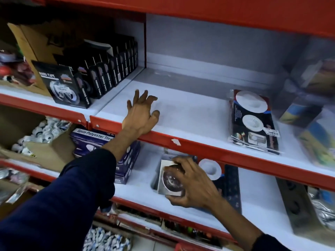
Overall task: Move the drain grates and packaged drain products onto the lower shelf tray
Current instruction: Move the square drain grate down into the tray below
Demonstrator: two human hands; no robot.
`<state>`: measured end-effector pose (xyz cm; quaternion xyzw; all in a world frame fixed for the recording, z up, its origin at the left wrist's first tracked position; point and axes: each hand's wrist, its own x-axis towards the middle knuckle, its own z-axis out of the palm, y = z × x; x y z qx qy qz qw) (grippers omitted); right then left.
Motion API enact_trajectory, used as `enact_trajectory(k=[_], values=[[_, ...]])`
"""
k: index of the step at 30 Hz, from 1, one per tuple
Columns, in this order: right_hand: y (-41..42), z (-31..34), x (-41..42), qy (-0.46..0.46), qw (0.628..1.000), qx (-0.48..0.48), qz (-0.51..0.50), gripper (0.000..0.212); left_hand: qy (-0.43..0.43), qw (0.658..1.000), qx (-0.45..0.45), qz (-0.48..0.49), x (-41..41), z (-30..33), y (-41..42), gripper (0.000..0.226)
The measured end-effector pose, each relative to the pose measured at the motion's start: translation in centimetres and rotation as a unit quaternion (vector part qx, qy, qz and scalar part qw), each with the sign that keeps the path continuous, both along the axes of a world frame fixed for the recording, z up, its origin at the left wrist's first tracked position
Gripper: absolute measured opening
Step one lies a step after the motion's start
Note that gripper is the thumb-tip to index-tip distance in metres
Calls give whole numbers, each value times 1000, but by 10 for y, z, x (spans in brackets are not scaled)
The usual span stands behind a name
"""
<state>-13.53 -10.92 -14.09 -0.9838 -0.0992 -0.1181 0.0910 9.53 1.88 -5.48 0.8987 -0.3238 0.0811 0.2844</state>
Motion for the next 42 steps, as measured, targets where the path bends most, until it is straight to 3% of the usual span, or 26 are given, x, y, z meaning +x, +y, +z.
enact_trajectory(k=[6,16,19,21,25,27,29,35,38,42], values=[[-12,-81,54,160,978,30,-134,87,-6,1000,-2,-3,2,-1,-1,61],[-10,-136,94,290,946,34,-141,81,2,1000,-11,-6,6,-4,-2,59],[-10,-125,86,257,959,34,-117,80,3,1000,-10,-4,6,-4,-1,60],[-6,-104,75,192,977,33,-88,69,4,1000,-10,-4,5,-3,0,60],[4,-43,44,-88,996,6,-11,32,-1,1000,-6,-4,3,0,0,62],[3,-11,34,-248,968,-25,19,24,-1,1000,1,-2,3,0,1,62],[-2,26,31,-312,950,-23,-10,28,-4,1000,11,-5,1,1,1,63],[-45,89,43,-190,956,-40,-217,66,-40,995,84,-38,-5,-1,4,64],[-71,89,42,-144,948,-38,-281,71,-56,991,113,-50,-11,5,1,67],[-102,90,24,-133,938,-39,-316,72,-52,992,71,-90,-36,14,-27,64]])
